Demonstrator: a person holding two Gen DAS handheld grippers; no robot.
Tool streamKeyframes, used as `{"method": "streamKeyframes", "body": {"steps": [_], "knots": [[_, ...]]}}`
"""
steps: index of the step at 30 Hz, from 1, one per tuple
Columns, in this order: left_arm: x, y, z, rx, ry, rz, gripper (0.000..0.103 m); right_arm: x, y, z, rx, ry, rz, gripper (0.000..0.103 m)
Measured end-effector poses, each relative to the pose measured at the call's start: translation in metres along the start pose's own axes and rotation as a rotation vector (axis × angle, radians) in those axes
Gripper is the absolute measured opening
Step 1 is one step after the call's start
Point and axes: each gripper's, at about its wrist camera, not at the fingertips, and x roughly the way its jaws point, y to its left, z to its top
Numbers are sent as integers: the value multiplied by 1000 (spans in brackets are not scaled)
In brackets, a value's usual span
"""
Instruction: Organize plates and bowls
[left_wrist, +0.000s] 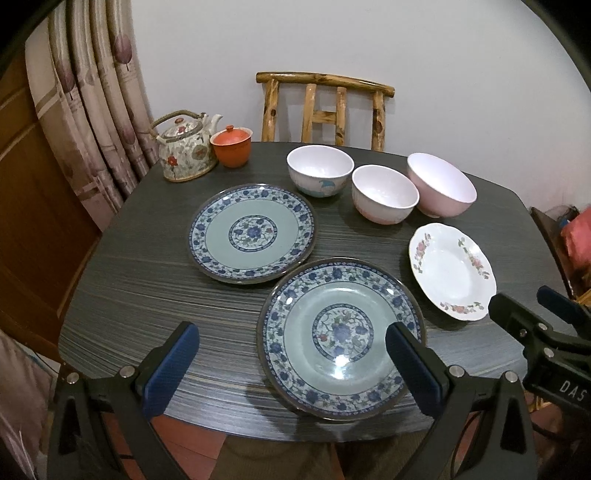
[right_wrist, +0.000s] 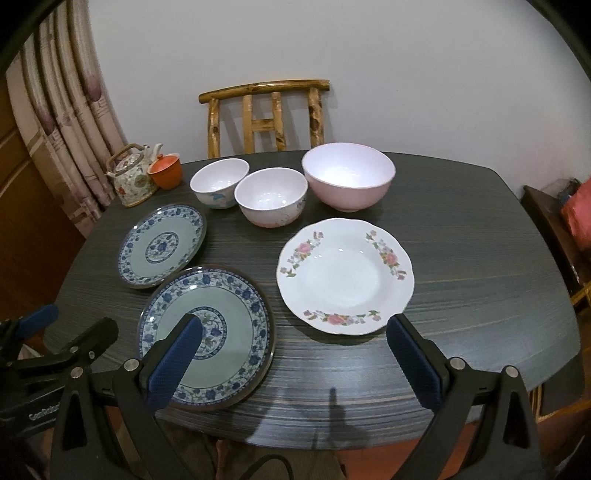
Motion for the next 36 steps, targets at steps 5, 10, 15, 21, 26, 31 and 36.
{"method": "streamKeyframes", "body": {"steps": [5,10,15,21,26,31,36], "knots": [[14,29,10,-68,30,-73,103,13,4,11,-9,39,60,99],[28,69,26,-149,50,-105,103,36,14,28,-33,90,120,99],[42,115,41,-266,65,-137,103,60,27,50,-25,127,238,94],[66,164,59,-402,97,-198,103,96,43,74,-11,174,287,78],[91,190,70,-508,132,-267,103,130,56,95,6,235,346,73],[117,203,78,-552,174,-308,102,169,66,107,50,319,399,66],[136,214,80,-591,208,-331,99,200,82,116,38,365,401,58]]}}
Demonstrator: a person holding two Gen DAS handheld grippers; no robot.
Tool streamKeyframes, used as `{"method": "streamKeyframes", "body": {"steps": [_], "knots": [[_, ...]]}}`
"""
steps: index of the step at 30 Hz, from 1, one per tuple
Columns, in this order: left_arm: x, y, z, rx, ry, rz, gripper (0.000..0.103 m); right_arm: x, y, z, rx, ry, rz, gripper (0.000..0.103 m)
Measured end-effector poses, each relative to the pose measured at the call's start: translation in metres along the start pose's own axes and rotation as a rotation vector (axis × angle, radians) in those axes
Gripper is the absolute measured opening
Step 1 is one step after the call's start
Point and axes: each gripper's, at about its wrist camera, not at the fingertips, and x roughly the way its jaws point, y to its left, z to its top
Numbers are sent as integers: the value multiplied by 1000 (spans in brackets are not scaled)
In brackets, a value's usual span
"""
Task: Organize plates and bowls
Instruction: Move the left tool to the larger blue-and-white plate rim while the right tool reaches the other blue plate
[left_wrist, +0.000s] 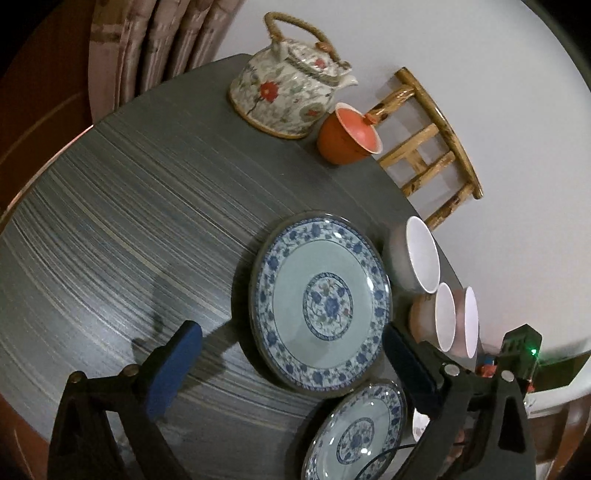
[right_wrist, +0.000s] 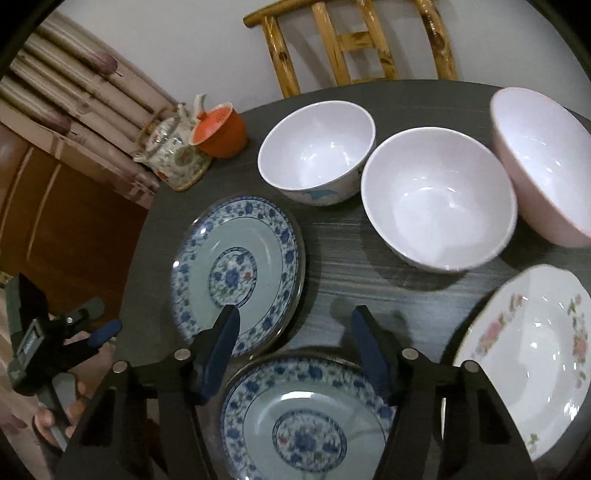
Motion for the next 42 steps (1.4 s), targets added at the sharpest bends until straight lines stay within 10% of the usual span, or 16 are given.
{"method": "streamKeyframes", "body": {"steps": [42], "knots": [[69,27,22,-7,161,-23,26,77,-8,44,-6,67,9,27]]}}
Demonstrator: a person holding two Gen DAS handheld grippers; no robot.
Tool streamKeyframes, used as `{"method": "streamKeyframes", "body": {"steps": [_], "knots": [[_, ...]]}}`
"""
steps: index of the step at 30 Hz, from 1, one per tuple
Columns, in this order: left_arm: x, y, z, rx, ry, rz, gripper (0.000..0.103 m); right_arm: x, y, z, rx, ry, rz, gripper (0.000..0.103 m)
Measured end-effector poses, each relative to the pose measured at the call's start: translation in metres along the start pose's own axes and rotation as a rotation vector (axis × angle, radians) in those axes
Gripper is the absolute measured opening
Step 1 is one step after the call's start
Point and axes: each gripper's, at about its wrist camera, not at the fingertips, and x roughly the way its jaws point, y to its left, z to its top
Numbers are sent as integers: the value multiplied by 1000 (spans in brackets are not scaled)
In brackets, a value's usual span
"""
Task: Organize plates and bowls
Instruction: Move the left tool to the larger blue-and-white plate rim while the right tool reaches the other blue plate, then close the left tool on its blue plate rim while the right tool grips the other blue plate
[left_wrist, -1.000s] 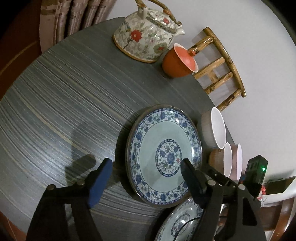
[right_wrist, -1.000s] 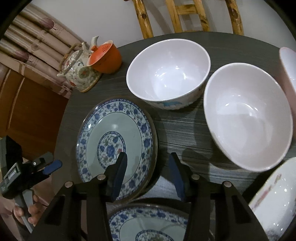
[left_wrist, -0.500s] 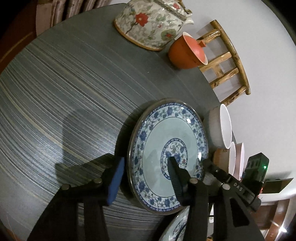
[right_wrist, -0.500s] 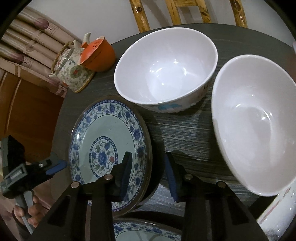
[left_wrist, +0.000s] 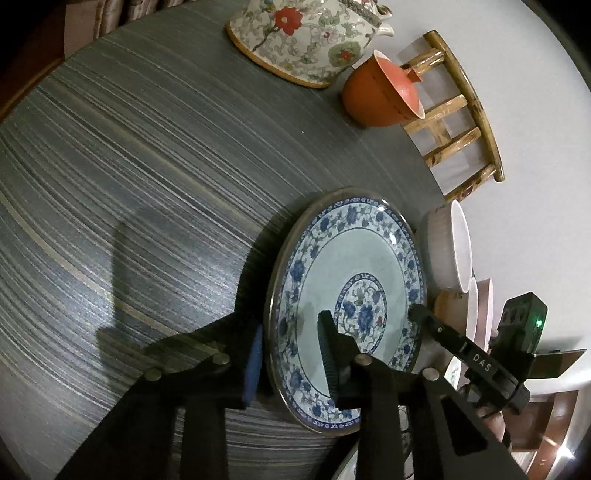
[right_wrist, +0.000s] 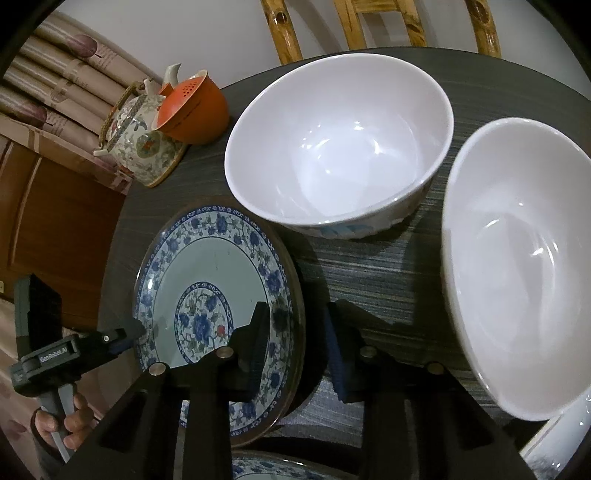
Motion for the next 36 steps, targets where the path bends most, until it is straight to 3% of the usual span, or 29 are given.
{"method": "streamKeyframes", "body": {"steps": [4,19,36], "knots": [[0,0,0,35,-9,43,14,3,6,2,-33,3,-10,16],[-32,7,0,89,-58,61,15,-9,39,-11,-125,-46,-64,16],[-90,42,-15,148,-97,129,17,-17,103,-63,-136,-61,-31,16]]}}
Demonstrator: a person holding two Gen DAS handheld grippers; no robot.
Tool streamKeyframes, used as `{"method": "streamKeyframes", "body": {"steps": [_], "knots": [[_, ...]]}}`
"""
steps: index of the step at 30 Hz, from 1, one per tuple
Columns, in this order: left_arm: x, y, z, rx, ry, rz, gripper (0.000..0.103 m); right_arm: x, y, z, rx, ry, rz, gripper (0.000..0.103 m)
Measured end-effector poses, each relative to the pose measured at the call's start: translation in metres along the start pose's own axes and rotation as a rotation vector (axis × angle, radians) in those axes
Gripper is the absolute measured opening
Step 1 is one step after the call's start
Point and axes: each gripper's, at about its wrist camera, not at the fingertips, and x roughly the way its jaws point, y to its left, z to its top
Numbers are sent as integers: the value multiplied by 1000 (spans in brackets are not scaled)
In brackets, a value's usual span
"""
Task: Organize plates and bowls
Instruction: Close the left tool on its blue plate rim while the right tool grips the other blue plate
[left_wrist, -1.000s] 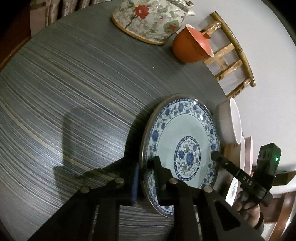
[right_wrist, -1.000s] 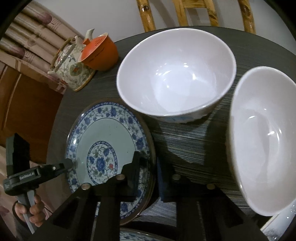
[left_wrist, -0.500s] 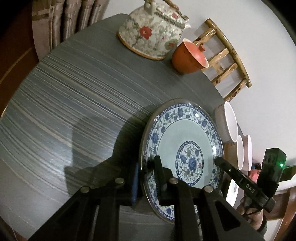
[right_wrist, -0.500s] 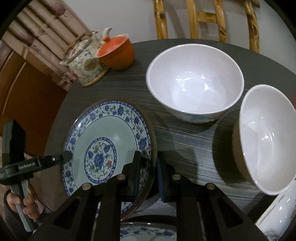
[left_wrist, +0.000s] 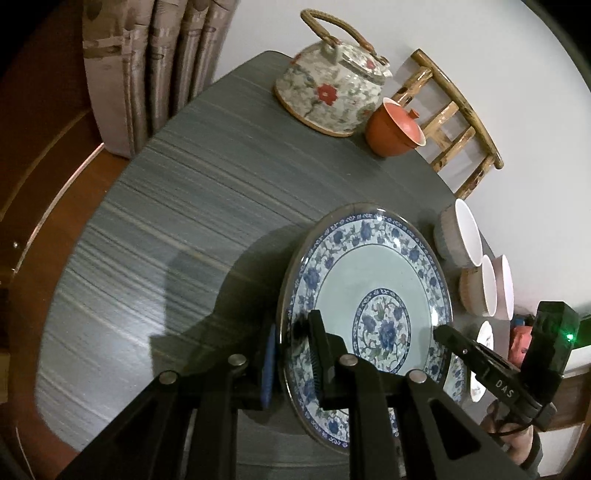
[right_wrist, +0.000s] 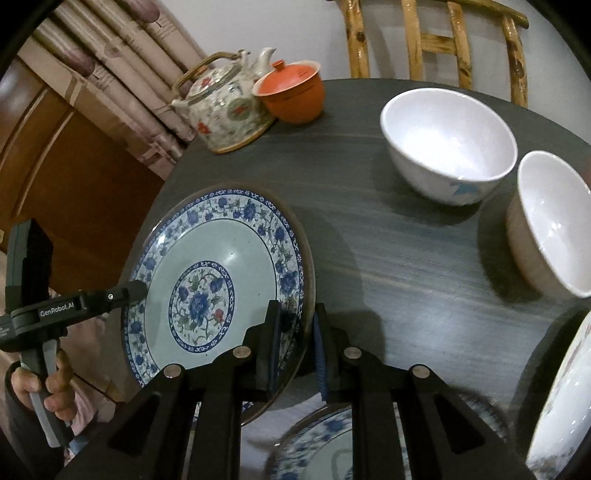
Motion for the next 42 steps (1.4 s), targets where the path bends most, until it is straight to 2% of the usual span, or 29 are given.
{"method": "streamKeyframes", "body": {"steps": [11,21,28,42], "knots": [[-5,25,-12,41,14,35,17,9,31,-38,45,5,2,16],[10,36,-23,78,35,47,17,15,37,-75,112,-41,-5,16],[12,37,-24,93,23,44,18,23,37,-84,129,-31,-4,16],[16,22,-28,194,-2,173,21,29,41,-89,94,12,-17,19]]}}
